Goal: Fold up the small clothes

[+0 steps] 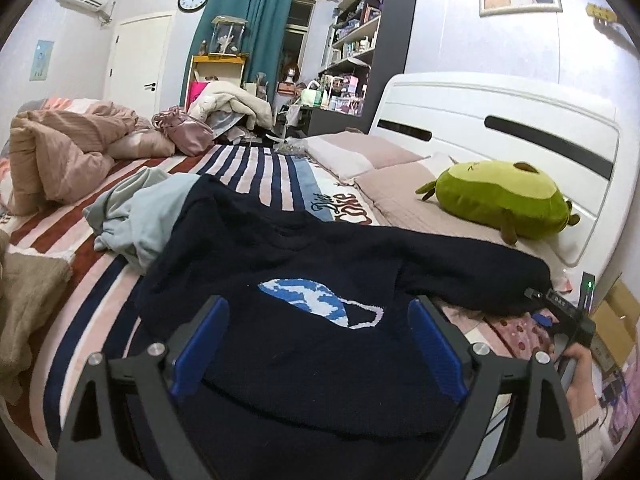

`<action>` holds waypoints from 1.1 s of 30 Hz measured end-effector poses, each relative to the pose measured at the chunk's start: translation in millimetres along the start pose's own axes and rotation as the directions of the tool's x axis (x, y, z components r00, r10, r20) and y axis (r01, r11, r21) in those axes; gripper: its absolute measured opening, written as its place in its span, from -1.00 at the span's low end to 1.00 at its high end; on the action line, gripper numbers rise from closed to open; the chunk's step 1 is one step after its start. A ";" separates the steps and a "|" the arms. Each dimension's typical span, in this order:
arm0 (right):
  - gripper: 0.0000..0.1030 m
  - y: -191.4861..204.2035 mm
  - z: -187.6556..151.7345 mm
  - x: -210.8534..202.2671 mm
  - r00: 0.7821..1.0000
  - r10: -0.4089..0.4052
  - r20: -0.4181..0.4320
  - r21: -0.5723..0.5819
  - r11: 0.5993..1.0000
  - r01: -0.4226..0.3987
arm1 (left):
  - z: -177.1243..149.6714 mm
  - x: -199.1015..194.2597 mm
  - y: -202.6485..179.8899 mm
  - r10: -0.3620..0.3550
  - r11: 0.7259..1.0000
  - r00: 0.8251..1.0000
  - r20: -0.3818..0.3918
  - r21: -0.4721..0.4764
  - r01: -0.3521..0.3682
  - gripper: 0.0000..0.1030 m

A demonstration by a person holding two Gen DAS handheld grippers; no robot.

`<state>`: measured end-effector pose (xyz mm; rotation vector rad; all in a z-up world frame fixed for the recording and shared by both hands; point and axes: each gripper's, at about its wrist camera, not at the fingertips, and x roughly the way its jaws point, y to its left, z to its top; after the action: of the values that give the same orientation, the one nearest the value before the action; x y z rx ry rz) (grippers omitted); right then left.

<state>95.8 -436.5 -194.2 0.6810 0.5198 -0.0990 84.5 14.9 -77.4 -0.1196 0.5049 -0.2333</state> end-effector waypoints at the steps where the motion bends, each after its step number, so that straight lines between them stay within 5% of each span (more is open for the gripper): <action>1: 0.67 2.3 2.8 4.1 1.000 -0.001 0.013 -0.015 1.000 0.001 | 0.1 4.3 -1.9 0.001 1.000 1.000 -0.008 0.001 -0.001 0.73; 7: 0.72 3.6 19.0 29.7 0.996 0.092 0.009 -0.006 0.996 -0.092 | 6.0 27.8 -17.5 -0.001 1.000 0.999 -0.050 -0.004 0.000 0.73; 12: 0.17 0.6 20.5 20.6 0.991 0.121 0.049 0.008 0.993 -0.122 | 12.1 37.5 -30.7 -0.014 1.000 0.999 -0.044 0.011 0.015 0.73; 21: -0.82 12.5 7.5 -10.9 0.985 0.026 0.171 -0.066 0.998 -0.015 | 15.7 32.9 -36.4 -0.015 0.999 1.000 -0.022 0.041 0.015 0.73; 33: -0.90 81.9 14.0 -53.9 0.942 0.230 0.243 -0.284 0.946 -0.158 | 13.1 -1.9 -5.4 -0.023 0.999 0.998 0.064 -0.025 0.024 0.73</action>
<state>75.7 -385.8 -111.5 0.4472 0.1905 0.0625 88.3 10.9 -64.2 -0.1572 0.4431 -0.2453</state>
